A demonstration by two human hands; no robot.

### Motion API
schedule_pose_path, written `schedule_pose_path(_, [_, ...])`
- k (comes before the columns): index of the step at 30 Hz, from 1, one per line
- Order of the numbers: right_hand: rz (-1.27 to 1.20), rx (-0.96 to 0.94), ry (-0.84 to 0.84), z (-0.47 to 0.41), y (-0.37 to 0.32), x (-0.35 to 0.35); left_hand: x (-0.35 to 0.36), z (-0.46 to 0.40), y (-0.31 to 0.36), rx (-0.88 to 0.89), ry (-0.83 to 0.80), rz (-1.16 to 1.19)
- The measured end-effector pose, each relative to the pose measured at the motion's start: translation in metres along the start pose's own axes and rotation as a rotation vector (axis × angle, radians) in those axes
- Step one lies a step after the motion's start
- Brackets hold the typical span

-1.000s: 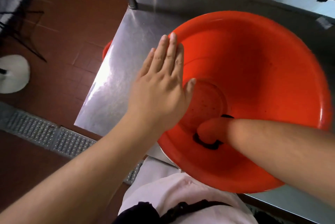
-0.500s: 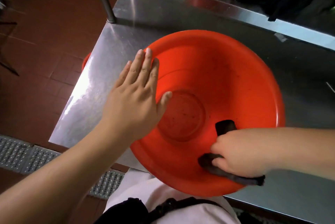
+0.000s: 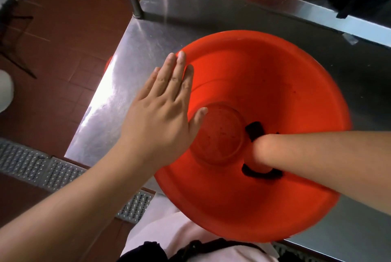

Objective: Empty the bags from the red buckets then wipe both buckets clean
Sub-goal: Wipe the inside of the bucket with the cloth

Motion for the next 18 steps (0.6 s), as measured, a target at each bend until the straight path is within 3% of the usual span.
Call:
schedule_pose_path(2, [-0.026,-0.045,-0.022,-0.016,-0.010,-0.011,0.000,-0.001,0.001,-0.001,0.001,-0.011])
schedule_pose_path(4, [-0.131,-0.003,0.090,-0.024,0.000,-0.023,0.001,-0.002,0.002,-0.025,-0.013,0.020])
schedule_pose_path(7, [-0.054,-0.053,0.153,-0.024,0.000,-0.032,0.002,-0.002,0.003,-0.020,-0.022,0.006])
schedule_pose_path(11, [0.012,-0.088,-0.044,-0.019,-0.016,-0.032,0.000,-0.003,-0.003,-0.009,-0.037,0.006])
schedule_pose_path(15, [-0.220,-0.130,-0.122,0.021,-0.016,-0.032,0.000,-0.002,0.000,-0.005,-0.038,0.043])
schedule_pose_path(16, [-0.312,-0.112,-0.068,0.038,-0.010,-0.034,-0.001,-0.002,0.002,-0.011,-0.044,0.067])
schedule_pose_path(18, [-0.447,-0.063,0.211,0.070,0.004,-0.040,-0.004,-0.004,0.001,-0.032,-0.052,0.138])
Point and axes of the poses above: each hand's wrist, its own z-axis away from the middle knuckle, its own x-axis out of the palm, y = z × x, the point moved 8 cm from there along -z, towards the middle knuckle, and after that the axes turned 13 degrees about -x, right-handed, at the moved point
